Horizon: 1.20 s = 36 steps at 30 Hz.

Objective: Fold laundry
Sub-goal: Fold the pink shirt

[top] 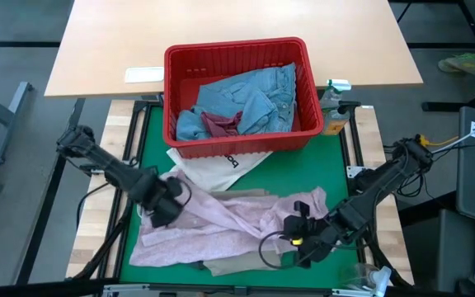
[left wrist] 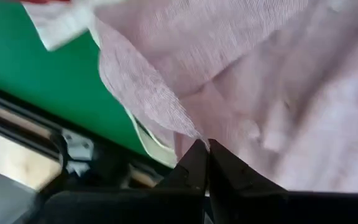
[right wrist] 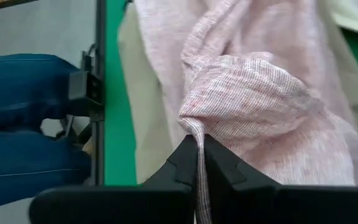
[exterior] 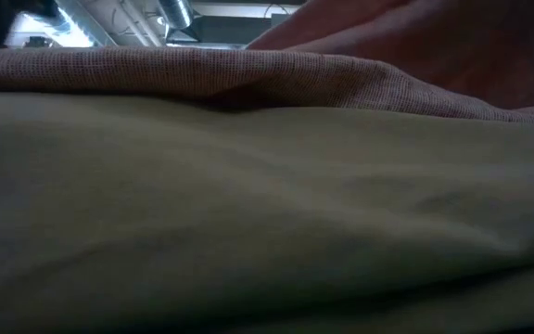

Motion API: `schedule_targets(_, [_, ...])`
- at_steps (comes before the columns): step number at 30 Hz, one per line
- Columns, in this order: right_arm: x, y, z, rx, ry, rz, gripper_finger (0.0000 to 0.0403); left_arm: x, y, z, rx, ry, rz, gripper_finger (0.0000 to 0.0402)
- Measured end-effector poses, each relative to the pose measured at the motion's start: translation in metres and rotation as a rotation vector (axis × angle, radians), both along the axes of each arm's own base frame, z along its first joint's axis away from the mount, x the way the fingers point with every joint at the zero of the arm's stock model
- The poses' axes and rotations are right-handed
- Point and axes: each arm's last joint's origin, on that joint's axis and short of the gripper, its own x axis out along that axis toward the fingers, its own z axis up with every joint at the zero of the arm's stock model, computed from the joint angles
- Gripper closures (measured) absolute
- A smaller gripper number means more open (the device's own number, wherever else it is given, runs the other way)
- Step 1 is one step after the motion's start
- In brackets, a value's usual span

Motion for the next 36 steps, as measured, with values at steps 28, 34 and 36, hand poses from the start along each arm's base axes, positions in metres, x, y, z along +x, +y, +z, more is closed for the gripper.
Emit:
schedule_targets(28, [-0.052, 0.016, -0.008, 0.079, 0.21, -0.286, 0.0388, -0.092, -0.165, -0.05, -0.139, -0.11, 0.086, 0.0358])
schedule_targets(34, [-0.053, 0.016, -0.008, 0.084, 0.217, -0.283, 0.0388, -0.086, -0.173, -0.064, -0.118, -0.122, 0.095, 0.0301])
schedule_targets(36, [-0.053, 0.016, -0.008, 0.085, 0.218, -0.282, 0.0388, -0.083, -0.172, -0.064, -0.117, -0.127, 0.116, 0.0282])
